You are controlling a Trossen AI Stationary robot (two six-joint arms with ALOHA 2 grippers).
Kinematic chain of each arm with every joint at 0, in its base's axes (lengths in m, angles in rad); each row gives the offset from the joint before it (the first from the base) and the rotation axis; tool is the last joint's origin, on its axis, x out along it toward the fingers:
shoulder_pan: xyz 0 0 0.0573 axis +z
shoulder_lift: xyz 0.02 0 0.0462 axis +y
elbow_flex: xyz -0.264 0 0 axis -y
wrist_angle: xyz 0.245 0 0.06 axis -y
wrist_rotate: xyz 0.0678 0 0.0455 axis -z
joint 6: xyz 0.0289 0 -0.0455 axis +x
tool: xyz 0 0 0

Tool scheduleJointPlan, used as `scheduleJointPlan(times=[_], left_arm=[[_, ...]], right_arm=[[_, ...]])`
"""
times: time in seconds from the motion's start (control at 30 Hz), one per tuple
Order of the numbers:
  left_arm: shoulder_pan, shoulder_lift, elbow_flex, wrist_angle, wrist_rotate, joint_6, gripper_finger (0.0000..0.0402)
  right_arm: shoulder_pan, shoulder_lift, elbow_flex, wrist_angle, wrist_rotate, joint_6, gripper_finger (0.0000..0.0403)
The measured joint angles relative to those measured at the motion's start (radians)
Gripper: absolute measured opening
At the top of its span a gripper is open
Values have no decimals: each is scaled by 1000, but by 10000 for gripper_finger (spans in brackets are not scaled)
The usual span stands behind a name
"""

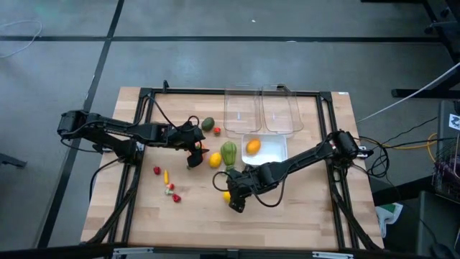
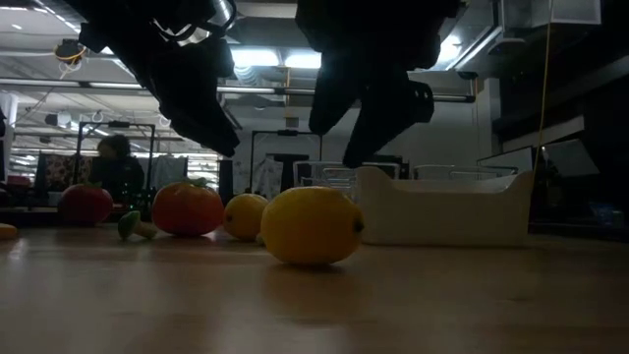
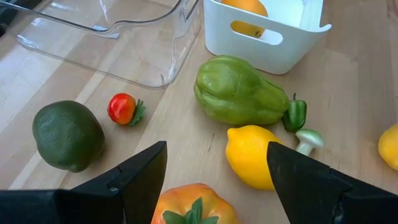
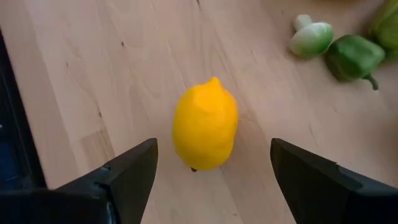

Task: Sort produce into baskets
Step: Put the bottom lemon into the white bin

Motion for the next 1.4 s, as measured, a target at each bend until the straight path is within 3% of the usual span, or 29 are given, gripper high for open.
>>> scheduleJointPlan(times=[0.57,0.8,1.4], left_arm=[[0,0,0,0,0,0,273],[0,0,0,-1,0,0,273],[0,0,0,0,0,-2,273]], right_arm=[[0,12,-46,98,51,-2,310],[0,71,-46,122,-5,0,310],[-15,76,-46,115,-11,-118,302]])
